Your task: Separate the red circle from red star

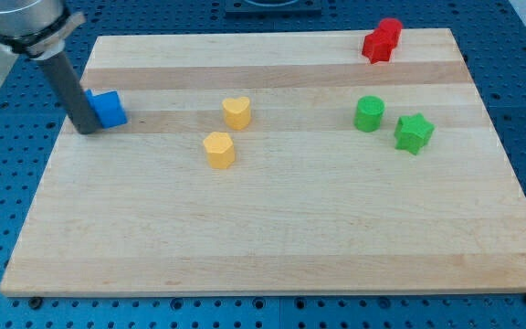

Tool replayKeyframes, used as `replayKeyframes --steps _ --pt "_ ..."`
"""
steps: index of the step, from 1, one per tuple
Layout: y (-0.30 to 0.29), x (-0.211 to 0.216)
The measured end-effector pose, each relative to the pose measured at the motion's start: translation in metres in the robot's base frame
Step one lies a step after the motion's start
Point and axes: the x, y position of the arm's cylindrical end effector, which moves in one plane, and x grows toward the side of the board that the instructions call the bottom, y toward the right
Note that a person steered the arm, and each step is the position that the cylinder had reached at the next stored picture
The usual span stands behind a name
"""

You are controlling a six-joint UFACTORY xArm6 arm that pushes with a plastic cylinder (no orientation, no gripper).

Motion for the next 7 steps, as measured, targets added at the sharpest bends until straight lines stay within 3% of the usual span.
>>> replayKeyframes --steps 2,3,6,7 --pt "0.048 -0.057" --pt "0.007 -0.099" --pt "0.095 -0.132" --pt "0.052 -0.157"
